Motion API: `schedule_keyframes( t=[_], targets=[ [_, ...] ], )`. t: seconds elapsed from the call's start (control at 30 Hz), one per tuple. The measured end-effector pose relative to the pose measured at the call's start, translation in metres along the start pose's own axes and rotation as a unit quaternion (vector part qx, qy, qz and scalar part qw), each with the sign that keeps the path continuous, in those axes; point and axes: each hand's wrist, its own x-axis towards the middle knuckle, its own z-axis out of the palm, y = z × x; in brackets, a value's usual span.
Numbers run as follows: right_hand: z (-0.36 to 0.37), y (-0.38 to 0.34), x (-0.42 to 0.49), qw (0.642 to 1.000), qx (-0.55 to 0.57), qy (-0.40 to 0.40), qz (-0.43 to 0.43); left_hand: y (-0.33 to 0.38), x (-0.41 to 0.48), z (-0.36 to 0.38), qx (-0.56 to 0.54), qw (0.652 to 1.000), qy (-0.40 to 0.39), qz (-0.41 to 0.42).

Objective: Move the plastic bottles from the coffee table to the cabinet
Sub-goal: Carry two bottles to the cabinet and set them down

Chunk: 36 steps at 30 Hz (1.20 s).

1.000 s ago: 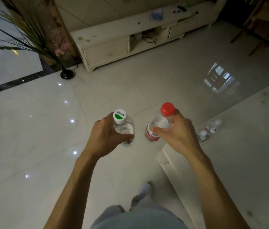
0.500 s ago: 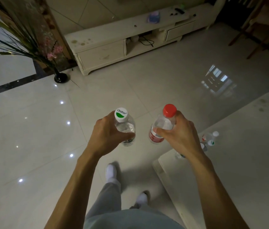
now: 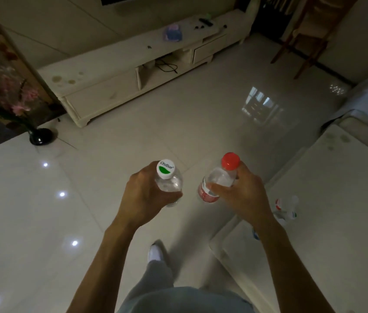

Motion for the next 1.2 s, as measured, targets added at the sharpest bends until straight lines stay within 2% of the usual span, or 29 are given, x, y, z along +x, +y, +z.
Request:
schedule_keyframes(
  t=[0.13,0.47,0.7,1.0,1.2],
  targets=[
    [0.010,-0.026,0.026,0.999,0.020,0.035,0.009,-0.010,0.041,-0.023,0.016,0.999,-0.008,0.039],
    [0.015,-0.067,0.091,0.997,0.016,0.073,-0.022,-0.021,0.126,-0.040,0.000,0.998,-0.041,0.045],
    [0.016,-0.068,0.139,0.993,0.021,0.093,-0.067,-0.017,0.181,-0.030,0.006,0.998,-0.047,0.049],
    [-0.004,-0.061,0.228,0.991,0.066,0.102,-0.064,0.007,0.273,-0.007,0.014,0.997,-0.056,0.050],
    [-0.028,-0.055,0.296,0.990,0.065,0.102,-0.068,0.032,0.333,0.006,-0.001,0.998,-0.033,0.046]
  ],
)
